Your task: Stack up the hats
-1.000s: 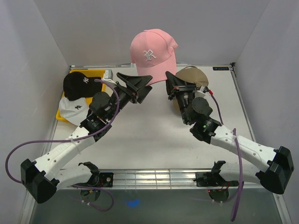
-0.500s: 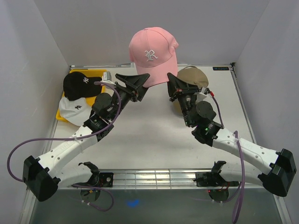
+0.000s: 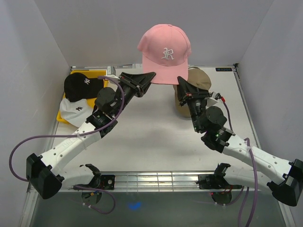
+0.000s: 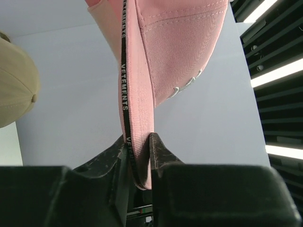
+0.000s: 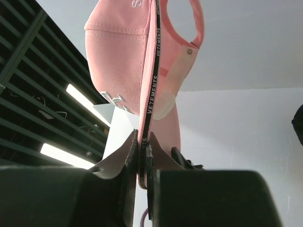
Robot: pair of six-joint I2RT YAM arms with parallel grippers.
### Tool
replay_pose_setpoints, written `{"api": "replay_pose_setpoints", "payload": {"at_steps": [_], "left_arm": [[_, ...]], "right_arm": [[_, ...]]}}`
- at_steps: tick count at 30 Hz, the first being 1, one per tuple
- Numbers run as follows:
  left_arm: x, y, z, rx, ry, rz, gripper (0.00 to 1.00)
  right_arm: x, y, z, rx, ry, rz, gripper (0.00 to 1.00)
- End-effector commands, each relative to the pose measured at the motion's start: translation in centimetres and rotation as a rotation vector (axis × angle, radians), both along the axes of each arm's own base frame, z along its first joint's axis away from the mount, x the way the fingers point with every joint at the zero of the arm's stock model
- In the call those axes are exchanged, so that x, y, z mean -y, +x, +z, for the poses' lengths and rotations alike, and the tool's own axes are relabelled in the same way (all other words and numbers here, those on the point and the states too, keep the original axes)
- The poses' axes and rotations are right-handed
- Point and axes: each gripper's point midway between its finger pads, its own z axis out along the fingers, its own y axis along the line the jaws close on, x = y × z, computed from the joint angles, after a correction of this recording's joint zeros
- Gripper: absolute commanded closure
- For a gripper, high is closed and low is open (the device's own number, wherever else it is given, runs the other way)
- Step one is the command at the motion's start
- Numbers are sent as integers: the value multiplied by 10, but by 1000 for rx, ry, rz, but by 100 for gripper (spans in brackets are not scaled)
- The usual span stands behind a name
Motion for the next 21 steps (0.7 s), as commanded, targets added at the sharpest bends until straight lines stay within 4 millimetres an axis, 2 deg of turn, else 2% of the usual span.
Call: {"api": "replay_pose_setpoints", "payload": {"at_steps": [1,3,4,6,7,8,10,11,12,14,17,18,19,20,21], "left_arm": [[6,10,-7,-38,82,-3,76],[8,14,-4,-48,101,-22,80],[12,22,-22,-113,143,-28,90],[17,25,-17,-120,149,-64,96],[20,26,-23,-141,167,-83,99],[23,33,-30,-168,176,-90,100],[29,35,-29,-185,184,-118,100],[33,41,-37,-210,193,-126,100],[37,41,-31,-202,187,-144,100],[44,48,-39,-215,195,-157,100],[54,54,-30,-197,196,-190,100],[61,61,-38,-210,211,-196,100],[65,61,-36,-200,215,-216,100],[68,63,-38,-196,213,-230,100],[74,67,-48,-209,218,-248,100]], "right_arm": [[2,-10,4,2,-102,9,92],[7,-11,5,-1,-134,-12,92],[9,-12,11,1,-136,-20,92],[12,-8,8,-31,-203,-45,92],[16,-10,25,-14,-218,-61,92],[17,-8,22,-33,-265,-75,92],[20,-5,36,-21,-325,-109,92],[22,-3,34,-37,-365,-123,92],[24,1,33,-44,-390,-137,92],[29,3,40,-30,-434,-161,92],[36,12,36,-29,-473,-163,92],[40,16,33,-29,-473,-159,92],[54,27,32,-32,-475,-188,92],[52,28,30,-21,-483,-154,92],[67,37,24,-38,-483,-184,92]]}}
